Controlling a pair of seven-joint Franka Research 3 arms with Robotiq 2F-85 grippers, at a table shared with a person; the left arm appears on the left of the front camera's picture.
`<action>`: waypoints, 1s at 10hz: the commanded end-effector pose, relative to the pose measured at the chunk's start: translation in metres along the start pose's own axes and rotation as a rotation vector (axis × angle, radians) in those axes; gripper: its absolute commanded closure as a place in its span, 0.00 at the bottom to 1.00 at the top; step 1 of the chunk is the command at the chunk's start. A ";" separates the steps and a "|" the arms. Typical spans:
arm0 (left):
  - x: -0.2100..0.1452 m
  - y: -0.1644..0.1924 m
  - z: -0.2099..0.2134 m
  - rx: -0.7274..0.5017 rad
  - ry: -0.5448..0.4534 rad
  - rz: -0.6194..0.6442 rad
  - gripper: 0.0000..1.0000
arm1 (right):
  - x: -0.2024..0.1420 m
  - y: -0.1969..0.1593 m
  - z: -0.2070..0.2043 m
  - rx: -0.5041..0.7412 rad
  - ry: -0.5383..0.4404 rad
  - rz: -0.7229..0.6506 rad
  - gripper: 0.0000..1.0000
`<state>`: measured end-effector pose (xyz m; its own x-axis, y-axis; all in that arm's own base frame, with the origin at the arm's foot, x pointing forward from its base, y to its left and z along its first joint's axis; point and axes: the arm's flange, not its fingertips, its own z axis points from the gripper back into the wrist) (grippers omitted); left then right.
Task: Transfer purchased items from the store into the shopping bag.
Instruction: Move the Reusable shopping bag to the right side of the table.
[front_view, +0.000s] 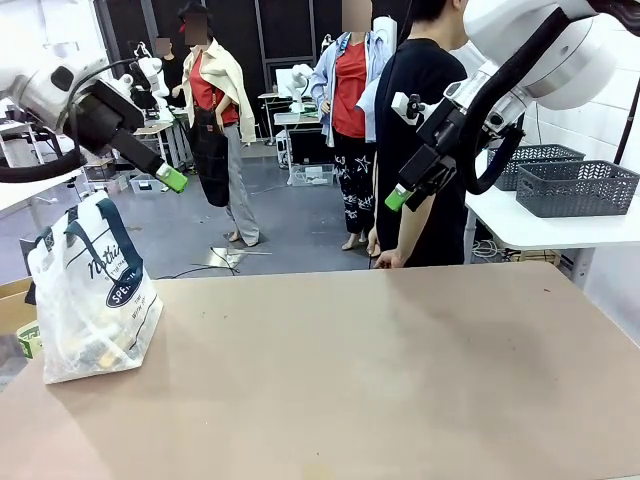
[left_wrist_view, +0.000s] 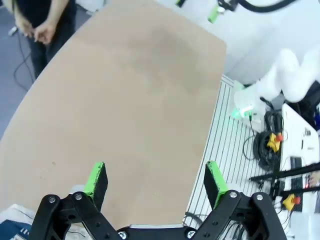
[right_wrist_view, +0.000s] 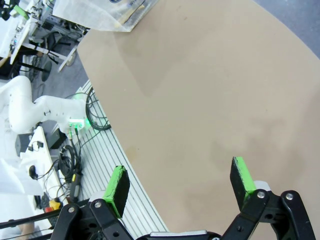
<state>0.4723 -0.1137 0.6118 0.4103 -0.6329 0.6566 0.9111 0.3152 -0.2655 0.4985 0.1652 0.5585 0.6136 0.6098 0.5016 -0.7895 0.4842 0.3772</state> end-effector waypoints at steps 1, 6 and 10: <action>-0.015 -0.011 -0.001 -0.003 0.006 -0.109 0.00 | -0.001 0.001 0.001 0.018 -0.010 -0.009 0.00; -0.014 -0.008 -0.005 -0.012 0.016 -0.104 0.00 | -0.001 0.001 0.001 0.018 -0.010 -0.009 0.00; -0.014 -0.008 -0.005 -0.012 0.016 -0.104 0.00 | -0.001 0.001 0.001 0.018 -0.010 -0.009 0.00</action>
<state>0.4594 -0.1115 0.5980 0.3147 -0.6815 0.6607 0.9490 0.2391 -0.2054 0.4985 0.1652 0.5585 0.6136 0.6098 0.5016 -0.7895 0.4842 0.3772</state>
